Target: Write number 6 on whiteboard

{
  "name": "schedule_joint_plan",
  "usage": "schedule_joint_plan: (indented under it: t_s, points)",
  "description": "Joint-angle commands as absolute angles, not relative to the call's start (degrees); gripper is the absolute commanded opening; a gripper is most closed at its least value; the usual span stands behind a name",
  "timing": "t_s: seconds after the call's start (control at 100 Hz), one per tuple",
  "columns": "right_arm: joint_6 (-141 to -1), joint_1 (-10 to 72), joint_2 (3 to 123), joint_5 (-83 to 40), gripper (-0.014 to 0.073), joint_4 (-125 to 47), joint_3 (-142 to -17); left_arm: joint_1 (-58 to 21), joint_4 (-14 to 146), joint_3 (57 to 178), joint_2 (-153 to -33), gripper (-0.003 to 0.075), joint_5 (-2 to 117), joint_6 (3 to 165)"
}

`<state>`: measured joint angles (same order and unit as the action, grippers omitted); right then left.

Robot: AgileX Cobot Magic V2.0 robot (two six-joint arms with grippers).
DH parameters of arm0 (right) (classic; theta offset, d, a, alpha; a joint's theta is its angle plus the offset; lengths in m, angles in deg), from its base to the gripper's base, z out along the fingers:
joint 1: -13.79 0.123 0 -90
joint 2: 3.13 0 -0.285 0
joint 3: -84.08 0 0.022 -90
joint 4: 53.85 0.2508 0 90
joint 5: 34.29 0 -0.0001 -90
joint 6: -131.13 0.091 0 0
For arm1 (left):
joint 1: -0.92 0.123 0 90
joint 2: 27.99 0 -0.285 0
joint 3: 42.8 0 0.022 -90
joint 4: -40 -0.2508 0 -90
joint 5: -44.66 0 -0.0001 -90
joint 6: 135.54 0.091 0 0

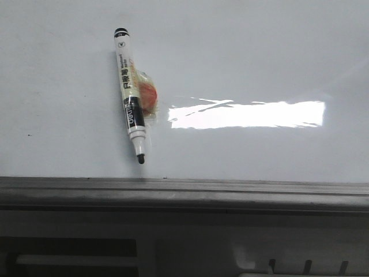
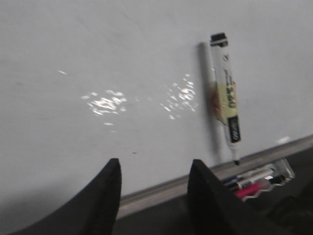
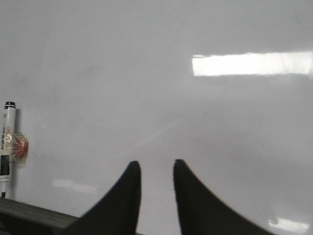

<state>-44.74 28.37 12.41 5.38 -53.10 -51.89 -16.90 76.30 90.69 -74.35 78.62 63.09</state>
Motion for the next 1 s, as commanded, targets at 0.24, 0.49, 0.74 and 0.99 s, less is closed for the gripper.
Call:
schedule_joint_plan:
  t_s: [0.24,0.49,0.74,0.99]
  points:
    - [-45.6,28.1,15.6,6.7,0.0510,-50.1,-53.7,-33.1,95.5,92.8,-86.0,0.0337,62.6,63.7]
    - [-45.6,28.1,15.6,5.8,0.0510,-50.1,-53.7,-46.2,97.0,92.8,-95.1,0.0337,48.5,63.7]
    - [-45.6,28.1,15.6,5.8,0.0510,-50.1,-53.7,-49.9,102.6,92.8,-102.2,0.0337,38.1,63.7]
    - [-45.6,28.1,15.6,5.8,0.0510,-50.1,-53.7,-49.8,103.4,92.8,-105.6,0.0298,35.8,63.6]
